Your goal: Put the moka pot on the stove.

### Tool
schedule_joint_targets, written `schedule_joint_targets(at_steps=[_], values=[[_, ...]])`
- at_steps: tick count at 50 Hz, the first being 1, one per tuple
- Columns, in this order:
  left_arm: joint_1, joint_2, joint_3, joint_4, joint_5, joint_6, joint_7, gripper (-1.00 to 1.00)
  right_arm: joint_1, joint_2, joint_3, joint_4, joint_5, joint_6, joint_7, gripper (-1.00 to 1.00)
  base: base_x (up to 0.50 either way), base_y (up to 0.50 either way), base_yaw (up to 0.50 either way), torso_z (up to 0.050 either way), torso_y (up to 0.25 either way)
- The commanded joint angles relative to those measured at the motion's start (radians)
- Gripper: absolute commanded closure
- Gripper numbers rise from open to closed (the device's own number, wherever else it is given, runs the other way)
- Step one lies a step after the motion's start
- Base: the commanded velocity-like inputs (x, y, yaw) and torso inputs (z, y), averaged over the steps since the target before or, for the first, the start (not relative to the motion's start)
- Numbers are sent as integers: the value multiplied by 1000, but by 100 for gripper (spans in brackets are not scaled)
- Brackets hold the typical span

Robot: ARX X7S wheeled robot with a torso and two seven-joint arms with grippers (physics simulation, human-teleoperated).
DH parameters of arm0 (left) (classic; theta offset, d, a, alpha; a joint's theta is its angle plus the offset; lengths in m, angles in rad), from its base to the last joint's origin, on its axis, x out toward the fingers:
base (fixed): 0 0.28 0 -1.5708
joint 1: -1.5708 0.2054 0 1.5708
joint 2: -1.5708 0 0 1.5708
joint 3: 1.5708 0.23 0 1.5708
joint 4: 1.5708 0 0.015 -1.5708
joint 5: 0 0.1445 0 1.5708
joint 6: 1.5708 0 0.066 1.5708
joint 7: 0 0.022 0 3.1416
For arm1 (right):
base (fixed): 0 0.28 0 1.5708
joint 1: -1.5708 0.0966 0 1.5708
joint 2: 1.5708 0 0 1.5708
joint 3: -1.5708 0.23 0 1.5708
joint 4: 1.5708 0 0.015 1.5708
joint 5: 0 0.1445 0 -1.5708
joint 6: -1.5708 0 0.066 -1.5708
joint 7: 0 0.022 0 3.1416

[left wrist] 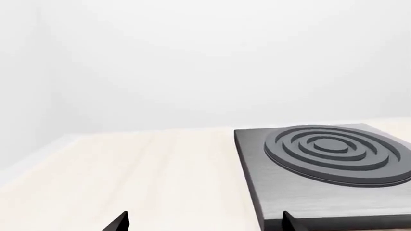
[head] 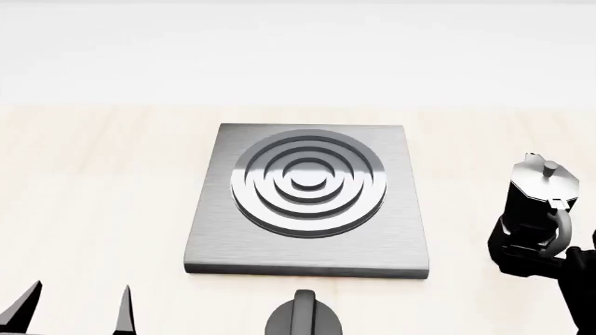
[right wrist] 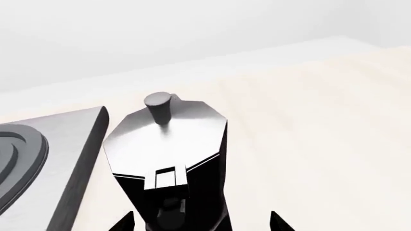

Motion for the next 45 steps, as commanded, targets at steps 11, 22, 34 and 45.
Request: schedule_joint_targets(at_steps=[11, 22, 34, 45], values=[[4, -5, -4, 14, -22, 23, 6, -100, 79, -5, -14, 223, -34, -132, -29, 100, 0, 0, 0, 0, 0], [-9, -7, 0, 9, -27, 17, 2, -100, 96, -56, 20, 144, -66, -339, 164, 100, 0, 0, 0, 0, 0], [-25, -12, -3, 3, -36, 12, -1, -100, 52, -81, -31, -99, -101, -218, 179, 100, 0, 0, 0, 0, 0], [-23, -14, 3, 3, -38, 12, -5, -100, 78, -111, -52, -129, -124, -255, 205, 100, 0, 0, 0, 0, 0]])
